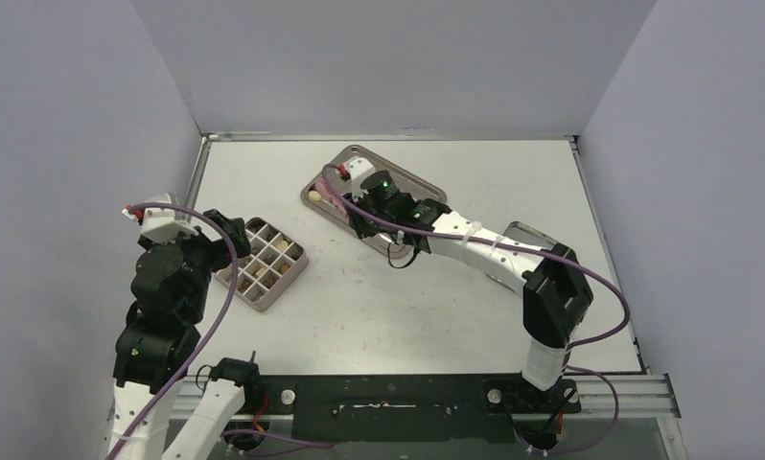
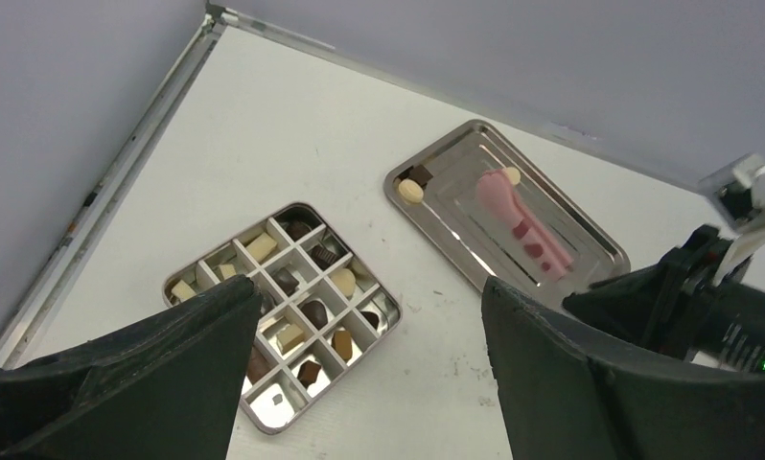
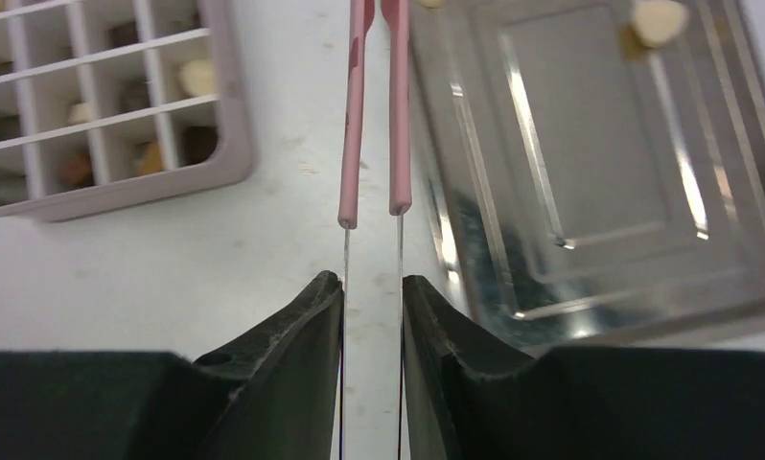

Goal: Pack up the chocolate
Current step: Pick up the fake chocolate from the plate.

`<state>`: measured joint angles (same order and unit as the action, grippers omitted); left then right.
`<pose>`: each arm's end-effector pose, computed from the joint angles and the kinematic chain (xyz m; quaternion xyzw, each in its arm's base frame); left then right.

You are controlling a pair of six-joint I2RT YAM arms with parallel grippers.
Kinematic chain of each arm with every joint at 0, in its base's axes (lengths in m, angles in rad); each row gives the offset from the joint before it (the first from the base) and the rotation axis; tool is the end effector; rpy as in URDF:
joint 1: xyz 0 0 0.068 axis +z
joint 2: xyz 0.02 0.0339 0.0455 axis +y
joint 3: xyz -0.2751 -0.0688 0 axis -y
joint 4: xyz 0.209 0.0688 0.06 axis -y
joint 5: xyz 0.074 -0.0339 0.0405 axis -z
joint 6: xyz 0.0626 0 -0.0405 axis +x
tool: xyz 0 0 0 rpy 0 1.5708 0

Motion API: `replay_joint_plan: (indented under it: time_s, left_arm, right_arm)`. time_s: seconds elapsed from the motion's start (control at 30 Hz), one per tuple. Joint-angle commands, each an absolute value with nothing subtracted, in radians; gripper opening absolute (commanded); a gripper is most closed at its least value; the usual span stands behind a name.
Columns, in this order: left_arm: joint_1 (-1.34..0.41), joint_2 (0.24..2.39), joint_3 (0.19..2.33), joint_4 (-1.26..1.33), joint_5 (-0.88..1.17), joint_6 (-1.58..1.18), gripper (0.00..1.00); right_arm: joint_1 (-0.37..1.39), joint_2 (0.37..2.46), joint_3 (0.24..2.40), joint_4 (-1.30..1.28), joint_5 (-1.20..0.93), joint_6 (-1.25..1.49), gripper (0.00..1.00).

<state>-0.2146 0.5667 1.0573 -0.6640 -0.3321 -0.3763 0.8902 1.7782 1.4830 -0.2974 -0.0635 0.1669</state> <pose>0.0778 0.0039 0.3896 -0.1670 0.7441 -0.0636 0.6437 0.2532 0.3190 0.3031 -0.3261 0.8200 0.2610 0.3914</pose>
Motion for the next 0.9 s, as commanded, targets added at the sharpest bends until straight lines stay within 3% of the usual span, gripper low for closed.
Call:
replay_joint_plan:
  time_s: [0.0, 0.33, 0.87]
  left_arm:
    - [-0.217, 0.559, 0.985, -0.579, -0.291, -0.382, 0.83]
    - [-0.228, 0.547, 0.788, -0.503, -0.269, -0.362, 0.83]
    - [-0.239, 0.549, 0.787, -0.492, -0.264, -0.354, 0.83]
  right_arm:
    - [0.813, 1.782, 1.534, -0.316, 0.111, 0.079, 0.27]
    - [0.636, 1.979, 1.656, -0.316, 0.111, -0.038, 0.29]
    - [0.571, 2.116, 1.743, -0.324, 0.019, -0.078, 0.33]
